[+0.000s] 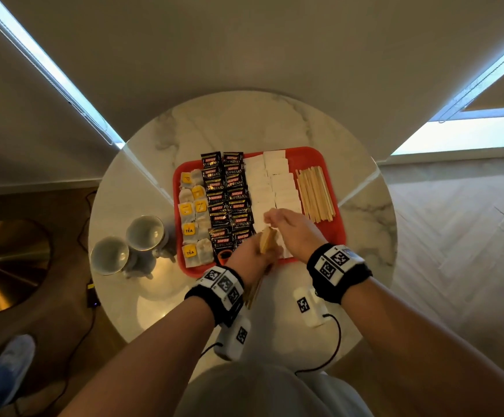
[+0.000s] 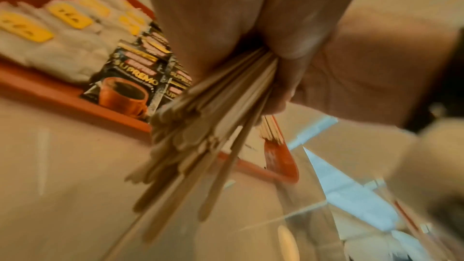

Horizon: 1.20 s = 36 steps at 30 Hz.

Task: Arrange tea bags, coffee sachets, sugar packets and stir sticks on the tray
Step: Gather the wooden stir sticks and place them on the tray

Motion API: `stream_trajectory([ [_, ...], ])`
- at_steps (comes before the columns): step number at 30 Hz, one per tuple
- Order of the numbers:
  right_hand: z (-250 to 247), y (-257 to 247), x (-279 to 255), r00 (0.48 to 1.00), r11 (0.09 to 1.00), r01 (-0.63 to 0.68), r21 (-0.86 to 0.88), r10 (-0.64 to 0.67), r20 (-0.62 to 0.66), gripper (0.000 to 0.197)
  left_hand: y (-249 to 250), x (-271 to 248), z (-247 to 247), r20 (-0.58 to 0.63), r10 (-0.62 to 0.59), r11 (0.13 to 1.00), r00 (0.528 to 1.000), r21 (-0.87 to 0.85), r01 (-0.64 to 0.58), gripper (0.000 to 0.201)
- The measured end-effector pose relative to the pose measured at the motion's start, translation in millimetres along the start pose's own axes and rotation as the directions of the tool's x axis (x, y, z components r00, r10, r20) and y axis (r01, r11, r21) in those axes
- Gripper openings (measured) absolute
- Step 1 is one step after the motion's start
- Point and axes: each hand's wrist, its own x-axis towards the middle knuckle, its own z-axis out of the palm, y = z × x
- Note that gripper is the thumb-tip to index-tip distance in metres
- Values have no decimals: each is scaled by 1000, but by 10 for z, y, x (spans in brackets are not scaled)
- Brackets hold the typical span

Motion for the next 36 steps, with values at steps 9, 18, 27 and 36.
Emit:
stream_trajectory([
  [9,395,338,-309,821,632,510,-584,-155,550,25,253,278,-629,-372,-53,790,927,-583,-189,15],
  [18,407,6,-57,748,519,629,-578,-202,632,25,296,373,-369,-270,-85,745,959,-656,-119,10],
  [27,-159,274,-14,992,920,102,-377,-122,-31,29,247,692,-146,-270,-245,775,931,-631,21,14],
  [36,-581,165,512,994,973,64,-222,-83,-78,26,593,1341,258,-106,-330,670,938,-727,154,64],
])
